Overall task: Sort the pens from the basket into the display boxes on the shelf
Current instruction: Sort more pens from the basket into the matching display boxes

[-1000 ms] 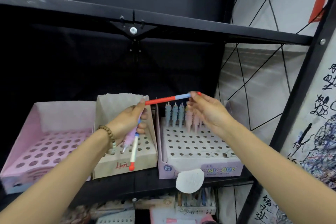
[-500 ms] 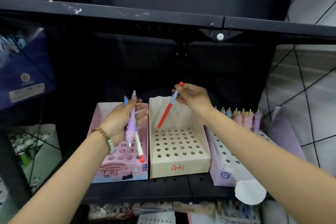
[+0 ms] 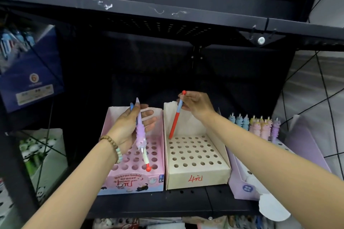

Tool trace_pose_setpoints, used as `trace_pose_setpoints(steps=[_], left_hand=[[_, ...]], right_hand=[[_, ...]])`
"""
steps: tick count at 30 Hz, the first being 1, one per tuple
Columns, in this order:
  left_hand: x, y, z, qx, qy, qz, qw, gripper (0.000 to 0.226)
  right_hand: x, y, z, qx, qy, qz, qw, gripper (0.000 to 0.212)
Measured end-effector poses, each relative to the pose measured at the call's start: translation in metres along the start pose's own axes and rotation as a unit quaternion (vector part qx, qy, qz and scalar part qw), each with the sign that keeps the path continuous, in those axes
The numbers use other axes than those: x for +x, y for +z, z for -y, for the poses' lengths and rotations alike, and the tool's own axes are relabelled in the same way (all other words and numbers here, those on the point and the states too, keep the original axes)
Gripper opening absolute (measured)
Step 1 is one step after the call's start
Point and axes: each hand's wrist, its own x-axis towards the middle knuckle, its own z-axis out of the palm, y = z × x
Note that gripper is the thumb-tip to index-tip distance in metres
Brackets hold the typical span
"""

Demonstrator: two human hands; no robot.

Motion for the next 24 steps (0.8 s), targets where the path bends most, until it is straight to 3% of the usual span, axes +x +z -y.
trace_pose_setpoints(steps=[5, 11, 14, 17, 21, 24], left_hand=[[0.001, 0.002, 0.002, 0.023, -0.002, -0.005, 1.0, 0.027], [0.0, 0.008, 0.005, 0.009, 0.009, -0.016, 1.0, 0.031], [-0.002, 0.017, 0.004, -0.014, 0.009, -0.02, 1.0, 0.031], [-0.006, 0.028, 0.003, -0.006, 0.019, -0.022, 1.0, 0.034], [-0.006, 0.028, 0.003, 0.006, 0.022, -0.046, 0.999, 0.019], [-0.001, 0.019, 0.003, 0.027, 0.016, -0.06, 0.998, 0.018]], right_hand=[[-0.001, 0.004, -0.015, -0.06, 0.042, 0.055, 0.996, 0.008], [-0.001, 0.0, -0.013, -0.086, 0.054, 0.058, 0.993, 0.003], [-0.002, 0.004, -0.007, -0.119, 0.07, 0.055, 0.989, 0.024], [-0.002, 0.005, 0.001, -0.145, 0.078, 0.047, 0.985, 0.03], [-0.007, 0.012, 0.002, -0.192, 0.026, 0.024, 0.981, 0.019], [-0.012, 0.025, -0.008, -0.238, -0.034, 0.053, 0.969, 0.011]])
